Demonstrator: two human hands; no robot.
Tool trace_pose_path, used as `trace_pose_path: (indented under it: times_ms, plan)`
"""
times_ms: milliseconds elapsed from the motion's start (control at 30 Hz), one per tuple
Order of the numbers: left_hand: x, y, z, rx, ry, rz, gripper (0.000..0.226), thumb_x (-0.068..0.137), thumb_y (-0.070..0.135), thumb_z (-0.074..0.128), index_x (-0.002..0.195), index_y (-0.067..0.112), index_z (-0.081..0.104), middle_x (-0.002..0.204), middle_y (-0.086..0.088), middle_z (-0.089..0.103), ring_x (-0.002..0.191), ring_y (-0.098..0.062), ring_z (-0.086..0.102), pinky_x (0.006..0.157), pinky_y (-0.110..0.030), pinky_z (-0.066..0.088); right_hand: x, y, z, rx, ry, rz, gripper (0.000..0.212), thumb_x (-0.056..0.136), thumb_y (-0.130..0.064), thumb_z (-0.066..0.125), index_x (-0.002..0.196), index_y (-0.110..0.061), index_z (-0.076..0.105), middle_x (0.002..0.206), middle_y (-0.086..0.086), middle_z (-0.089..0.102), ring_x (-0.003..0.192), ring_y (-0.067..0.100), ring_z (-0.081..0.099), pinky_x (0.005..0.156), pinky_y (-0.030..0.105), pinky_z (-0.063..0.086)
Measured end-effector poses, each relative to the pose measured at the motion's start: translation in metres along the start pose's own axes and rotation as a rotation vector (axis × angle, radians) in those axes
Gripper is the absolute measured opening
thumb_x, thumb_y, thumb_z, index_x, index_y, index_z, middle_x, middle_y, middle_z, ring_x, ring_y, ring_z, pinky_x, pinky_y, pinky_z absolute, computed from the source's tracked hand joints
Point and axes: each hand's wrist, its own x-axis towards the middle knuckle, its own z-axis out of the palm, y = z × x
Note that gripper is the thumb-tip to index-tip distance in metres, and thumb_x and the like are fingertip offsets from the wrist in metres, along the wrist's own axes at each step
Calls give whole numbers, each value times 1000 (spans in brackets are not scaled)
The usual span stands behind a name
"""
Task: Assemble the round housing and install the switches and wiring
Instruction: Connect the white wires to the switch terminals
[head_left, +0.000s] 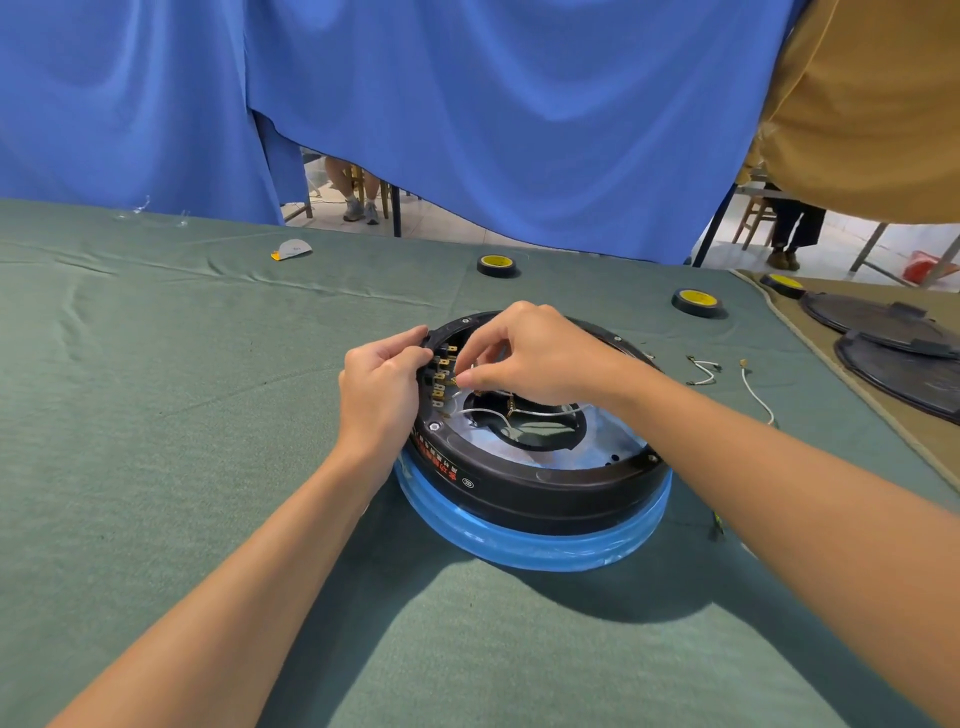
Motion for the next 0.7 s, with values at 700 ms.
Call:
trace_pose_path:
  times_ms: [700]
  plan:
    - [4,-3,-1,23,-12,-18,52,67,25,59,116,10,70,113,-10,72,109,-24,65,102,-44,48,6,-8,14,-206,55,-10,18,94,-26,61,94,-12,72,82,3,62,75,17,53,64,28,37]
